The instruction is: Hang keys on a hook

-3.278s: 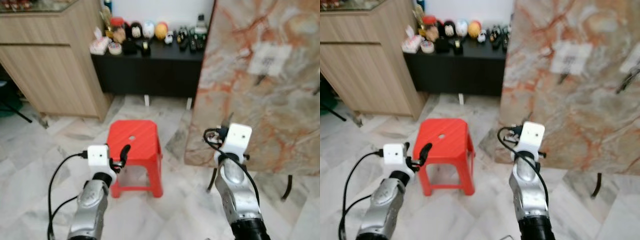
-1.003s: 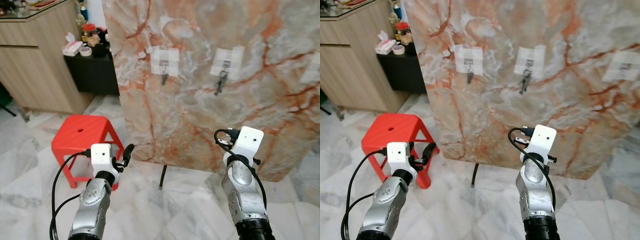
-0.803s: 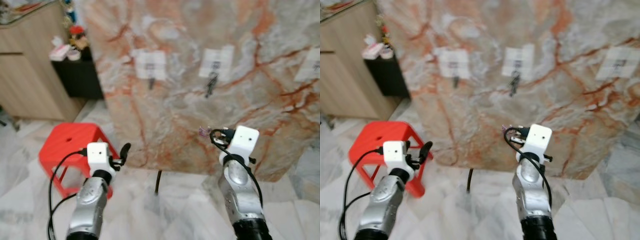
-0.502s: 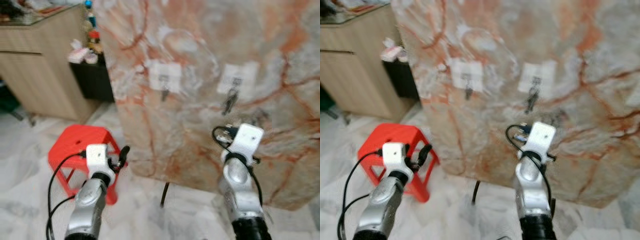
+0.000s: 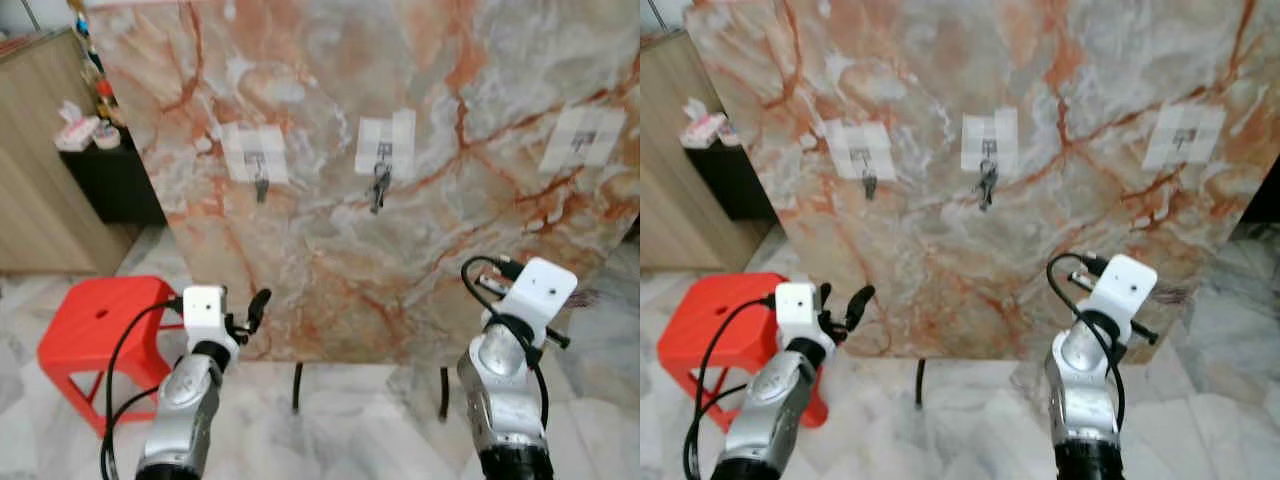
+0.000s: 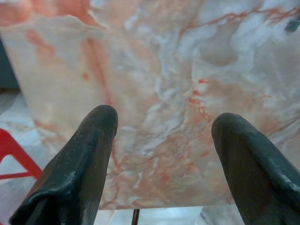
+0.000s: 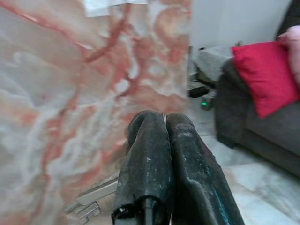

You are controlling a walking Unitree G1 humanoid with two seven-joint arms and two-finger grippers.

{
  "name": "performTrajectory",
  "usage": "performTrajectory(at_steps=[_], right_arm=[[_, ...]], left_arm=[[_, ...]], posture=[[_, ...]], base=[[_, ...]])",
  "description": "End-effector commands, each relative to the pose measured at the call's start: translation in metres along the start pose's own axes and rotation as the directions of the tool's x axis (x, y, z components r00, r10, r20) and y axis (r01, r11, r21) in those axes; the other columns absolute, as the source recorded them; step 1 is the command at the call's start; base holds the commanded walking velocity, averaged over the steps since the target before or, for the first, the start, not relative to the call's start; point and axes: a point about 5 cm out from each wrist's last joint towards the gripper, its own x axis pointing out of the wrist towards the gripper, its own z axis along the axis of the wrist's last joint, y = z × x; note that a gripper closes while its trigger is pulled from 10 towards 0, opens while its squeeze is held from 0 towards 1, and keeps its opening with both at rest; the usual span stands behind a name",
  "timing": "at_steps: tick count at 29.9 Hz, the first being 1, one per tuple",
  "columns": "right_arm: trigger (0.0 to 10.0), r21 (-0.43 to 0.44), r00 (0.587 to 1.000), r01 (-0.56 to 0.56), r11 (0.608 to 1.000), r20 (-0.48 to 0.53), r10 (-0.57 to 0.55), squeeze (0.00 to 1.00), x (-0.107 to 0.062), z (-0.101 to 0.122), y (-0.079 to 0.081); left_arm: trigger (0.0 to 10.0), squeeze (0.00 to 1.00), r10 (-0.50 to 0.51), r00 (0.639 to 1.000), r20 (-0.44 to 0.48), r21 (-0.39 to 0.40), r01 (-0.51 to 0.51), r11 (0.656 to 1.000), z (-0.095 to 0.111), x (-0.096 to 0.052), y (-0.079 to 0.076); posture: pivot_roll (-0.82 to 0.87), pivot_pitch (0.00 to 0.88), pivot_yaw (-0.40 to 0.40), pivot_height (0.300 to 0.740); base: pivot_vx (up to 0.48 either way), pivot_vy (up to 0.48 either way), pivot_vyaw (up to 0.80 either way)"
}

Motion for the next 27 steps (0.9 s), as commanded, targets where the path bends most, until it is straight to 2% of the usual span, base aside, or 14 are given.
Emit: performTrajectory(at_steps=[1, 4, 9, 15, 22, 26, 27], right_arm=[[10.0, 0.035, 0.997, 0.008, 0.999, 0.078, -0.011, 0.0, -0.001, 0.017, 0.004], [10.0, 0.035, 0.993, 0.037, 0.999, 0.111, -0.04, 0.0, -0.001, 0.022, 0.001], [10.0, -0.046, 0.969, 0.071, 0.996, 0.239, -0.058, 0.0, -0.003, 0.036, 0.0], [10.0, -0.096, 0.933, 0.103, 0.99, 0.353, -0.063, 0.0, -0.007, 0.05, 0.002], [10.0, -0.114, 0.933, 0.106, 0.988, 0.354, -0.059, 0.0, -0.008, 0.049, 0.003], [10.0, -0.095, 0.95, 0.056, 0.994, 0.311, -0.024, 0.0, -0.007, 0.045, 0.007], [10.0, -0.109, 0.961, 0.013, 0.994, 0.276, 0.018, 0.0, -0.006, 0.041, 0.012]], left_arm=[[10.0, 0.0, 0.015, 1.0, -0.004, 0.007, -0.015, 1.0, 0.001, -0.002, 0.006], [10.0, 0.0, 0.016, 1.0, -0.005, 0.008, -0.016, 1.0, 0.0, -0.002, 0.007], [10.0, 0.0, 0.013, 1.0, -0.007, 0.006, -0.013, 1.0, 0.0, -0.002, 0.007], [10.0, 0.0, 0.01, 1.0, -0.006, 0.007, -0.01, 1.0, 0.0, -0.002, 0.007], [10.0, 0.0, 0.009, 1.0, -0.008, 0.007, -0.009, 1.0, 0.0, -0.002, 0.007], [10.0, 0.0, 0.007, 1.0, -0.011, 0.011, -0.006, 1.0, 0.0, -0.001, 0.007], [10.0, 0.0, 0.005, 1.0, -0.01, 0.011, -0.005, 1.0, 0.0, -0.001, 0.007]], posture=[[0.09, 0.038, 0.029, 0.74], [0.09, 0.04, 0.031, 0.74], [0.09, 0.039, 0.034, 0.74], [0.09, 0.038, 0.036, 0.74], [0.09, 0.037, 0.035, 0.74], [0.09, 0.037, 0.035, 0.74], [0.09, 0.036, 0.036, 0.74]], base=[[0.0, 0.0, 0.0], [0.0, 0.0, 0.0], [0.0, 0.0, 0.0], [0.0, 0.0, 0.0], [0.0, 0.0, 0.0], [0.0, 0.0, 0.0], [0.0, 0.0, 0.0]])
